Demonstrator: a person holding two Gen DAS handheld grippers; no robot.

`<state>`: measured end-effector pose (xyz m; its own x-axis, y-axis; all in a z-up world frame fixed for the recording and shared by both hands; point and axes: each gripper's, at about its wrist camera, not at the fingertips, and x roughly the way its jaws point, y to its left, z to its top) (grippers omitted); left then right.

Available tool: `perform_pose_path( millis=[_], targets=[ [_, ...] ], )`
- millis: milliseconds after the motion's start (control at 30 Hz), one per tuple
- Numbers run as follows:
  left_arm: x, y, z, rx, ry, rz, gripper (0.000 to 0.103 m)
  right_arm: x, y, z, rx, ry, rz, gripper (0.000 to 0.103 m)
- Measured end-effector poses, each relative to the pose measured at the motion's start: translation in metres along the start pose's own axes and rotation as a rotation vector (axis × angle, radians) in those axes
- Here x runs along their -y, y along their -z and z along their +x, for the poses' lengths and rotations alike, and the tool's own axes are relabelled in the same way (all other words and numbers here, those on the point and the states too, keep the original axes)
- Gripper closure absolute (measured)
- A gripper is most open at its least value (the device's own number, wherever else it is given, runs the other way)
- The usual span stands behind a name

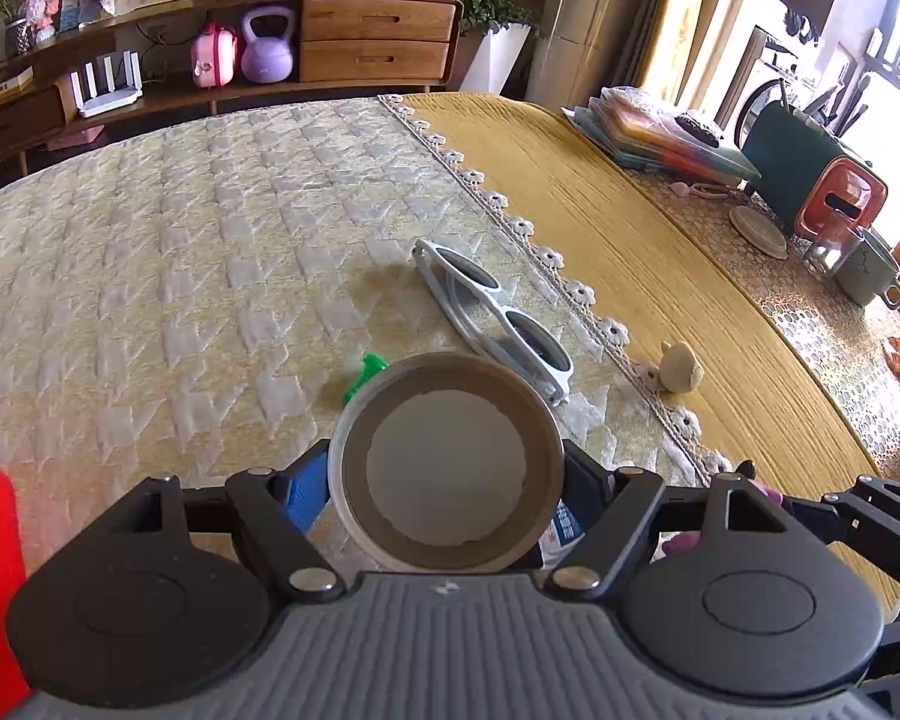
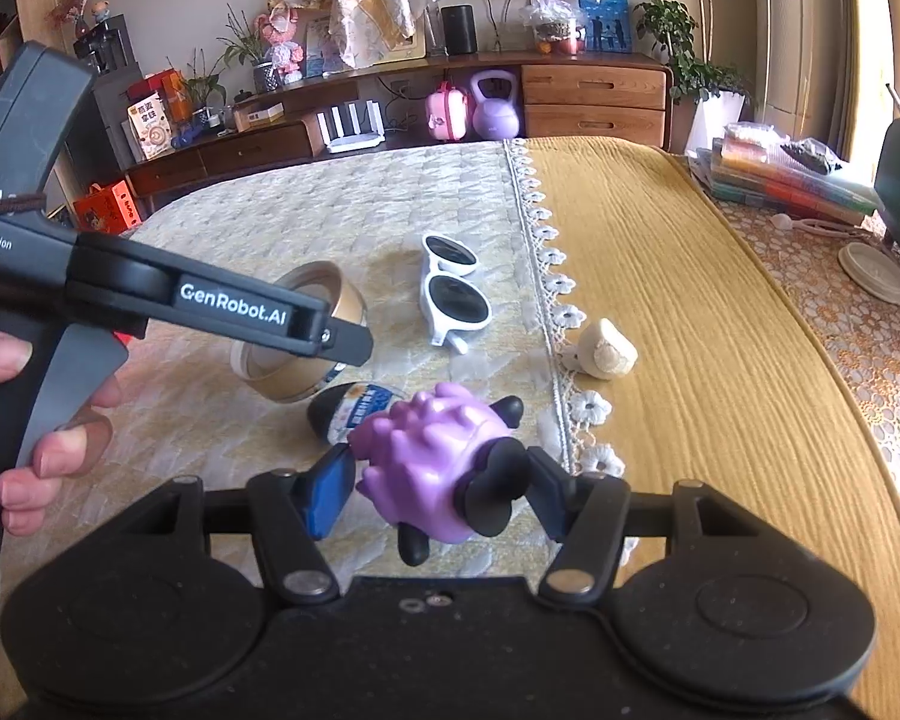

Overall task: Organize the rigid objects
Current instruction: 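Carry the lid with the left tool while the right tool carries the hedgehog toy into the box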

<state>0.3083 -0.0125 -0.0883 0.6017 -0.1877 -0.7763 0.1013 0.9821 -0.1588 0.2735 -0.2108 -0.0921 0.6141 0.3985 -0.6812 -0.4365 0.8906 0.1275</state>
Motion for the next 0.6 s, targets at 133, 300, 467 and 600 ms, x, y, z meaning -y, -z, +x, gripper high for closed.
perform_pose_path(
  millis=[133,300,467,600],
  targets=[
    [-0.008,0.009,-0.024,-0.006,-0.003,-0.015,0.025,-0.012,-0.003,-0.016,0.003,-0.007,-0.018,0.043],
    [-0.019,0.019,-0.057,-0.005,-0.017,-0.030,0.025,-0.034,-0.007,-0.035,0.014,-0.023,-0.053,0.043],
    [-0.037,0.032,-0.091,0.004,-0.032,-0.049,0.025,-0.061,-0.012,-0.050,0.026,-0.045,-0.089,0.043],
    [-0.051,0.041,-0.115,0.013,-0.053,-0.061,0.025,-0.085,-0.013,-0.061,0.040,-0.068,-0.123,0.043]
  ],
)
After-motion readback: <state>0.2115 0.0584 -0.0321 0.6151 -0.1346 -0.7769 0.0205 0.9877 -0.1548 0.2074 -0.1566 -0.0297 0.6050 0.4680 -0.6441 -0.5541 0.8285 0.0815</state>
